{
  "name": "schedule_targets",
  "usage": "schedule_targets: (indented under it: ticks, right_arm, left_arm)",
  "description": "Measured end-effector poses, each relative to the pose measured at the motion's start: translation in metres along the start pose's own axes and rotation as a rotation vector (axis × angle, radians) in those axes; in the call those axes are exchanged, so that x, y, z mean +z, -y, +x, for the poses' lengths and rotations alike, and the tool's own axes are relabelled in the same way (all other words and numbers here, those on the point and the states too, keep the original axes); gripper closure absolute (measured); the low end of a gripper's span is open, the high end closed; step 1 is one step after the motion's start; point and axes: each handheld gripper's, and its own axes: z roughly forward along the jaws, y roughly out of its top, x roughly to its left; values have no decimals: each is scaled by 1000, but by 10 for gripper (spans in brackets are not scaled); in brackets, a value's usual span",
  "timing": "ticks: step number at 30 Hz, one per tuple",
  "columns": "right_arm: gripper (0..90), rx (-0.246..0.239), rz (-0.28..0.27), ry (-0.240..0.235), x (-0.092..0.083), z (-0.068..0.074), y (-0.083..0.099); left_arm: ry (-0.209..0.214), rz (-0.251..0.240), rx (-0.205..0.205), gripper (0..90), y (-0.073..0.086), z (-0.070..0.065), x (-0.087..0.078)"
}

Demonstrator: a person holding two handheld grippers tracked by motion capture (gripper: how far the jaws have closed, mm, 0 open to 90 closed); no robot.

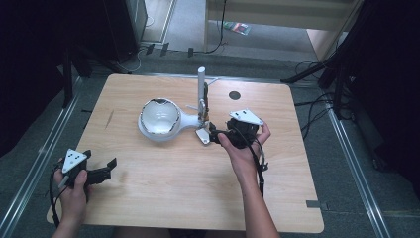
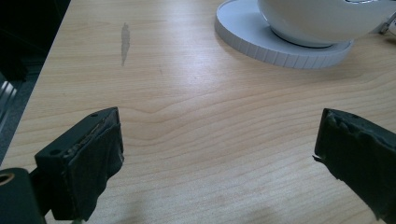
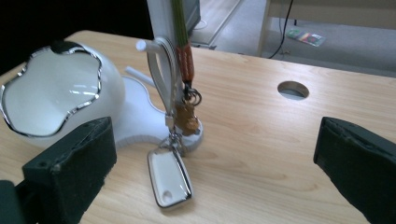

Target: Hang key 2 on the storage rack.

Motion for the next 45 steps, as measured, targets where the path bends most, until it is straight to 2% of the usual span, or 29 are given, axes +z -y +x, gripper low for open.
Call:
schedule_targets:
  ticks: [3,18,25,30,36,45]
  right_arm:
    - [0,-31,14,38,-3,-1,6]
    - [0,-55,44,60,-15,-29,46]
    - [0,-19,51,99,-23,-45,64]
    - [0,-20,64,125,-28,-55,77]
    - [0,13,71,155,-38,-72,91]
    - [0,38,83,193,-51,-94,109]
  left_arm:
    - [0,4,-3,17,0,0,0]
    - [3,3,0,17,0,-1,0]
    - [4,5,3,17,0,-1,0]
    - [5,2,2,17,0,-1,0]
    - [4,1,-1,17,0,0,0]
    - [6,5,4,17,0,-1,0]
